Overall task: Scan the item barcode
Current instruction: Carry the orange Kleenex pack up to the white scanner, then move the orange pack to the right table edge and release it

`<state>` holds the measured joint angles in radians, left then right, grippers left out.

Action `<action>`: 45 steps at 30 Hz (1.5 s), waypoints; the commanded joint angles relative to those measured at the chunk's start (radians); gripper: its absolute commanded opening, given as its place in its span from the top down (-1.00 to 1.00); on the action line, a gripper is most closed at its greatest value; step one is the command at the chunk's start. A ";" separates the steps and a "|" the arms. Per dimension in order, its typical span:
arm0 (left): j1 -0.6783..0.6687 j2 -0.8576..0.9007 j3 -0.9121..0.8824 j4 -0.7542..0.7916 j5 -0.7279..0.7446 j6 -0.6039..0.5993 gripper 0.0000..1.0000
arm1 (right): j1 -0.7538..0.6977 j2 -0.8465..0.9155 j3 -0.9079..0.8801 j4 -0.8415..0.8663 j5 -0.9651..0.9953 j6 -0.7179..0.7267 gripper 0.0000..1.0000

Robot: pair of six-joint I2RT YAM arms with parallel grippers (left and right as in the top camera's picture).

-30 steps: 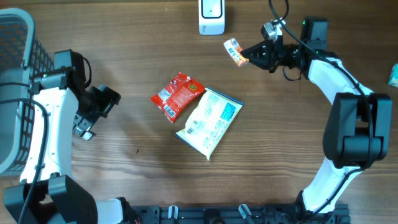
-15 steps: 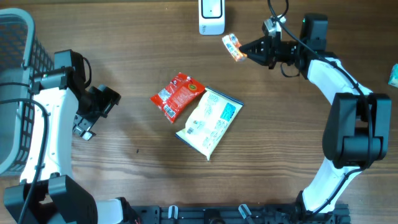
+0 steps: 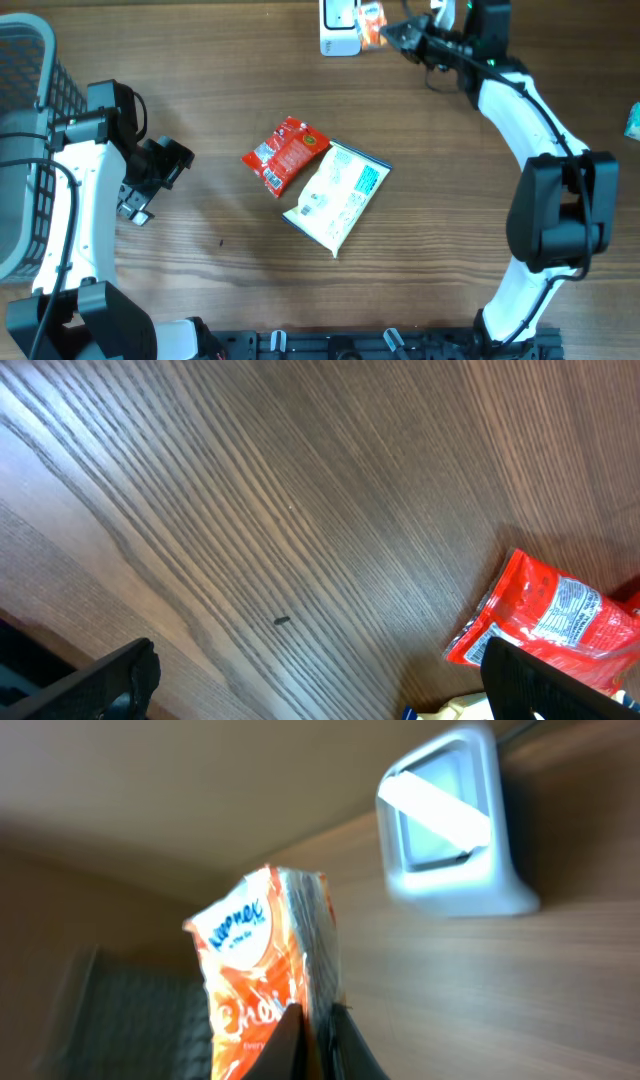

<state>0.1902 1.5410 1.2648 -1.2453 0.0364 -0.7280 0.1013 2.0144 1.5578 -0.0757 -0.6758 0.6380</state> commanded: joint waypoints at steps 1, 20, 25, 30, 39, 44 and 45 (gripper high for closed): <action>0.003 0.000 -0.001 0.000 0.008 -0.010 -1.00 | 0.117 0.011 0.132 -0.038 0.612 -0.425 0.91; 0.003 0.000 -0.001 0.000 0.008 -0.010 -1.00 | 0.352 0.482 0.133 0.874 1.230 -1.744 0.91; 0.003 0.000 -0.001 0.000 0.008 -0.010 -1.00 | 0.349 0.482 0.133 0.905 1.273 -1.735 0.91; 0.003 0.000 -0.001 0.001 0.008 -0.010 -1.00 | 0.280 0.480 0.133 1.060 1.464 -1.733 0.91; 0.003 0.000 -0.001 0.000 0.008 -0.010 -1.00 | -0.087 0.480 0.133 0.670 1.867 -1.464 0.92; 0.003 0.000 -0.001 0.000 0.008 -0.010 -1.00 | -0.264 0.480 0.133 0.333 1.865 -1.250 0.91; 0.003 0.000 -0.001 0.000 0.008 -0.010 -1.00 | -0.284 0.480 0.133 0.293 1.862 -1.210 0.92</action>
<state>0.1902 1.5410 1.2648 -1.2453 0.0364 -0.7280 -0.1612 2.5042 1.6890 0.2787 1.1542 -0.7464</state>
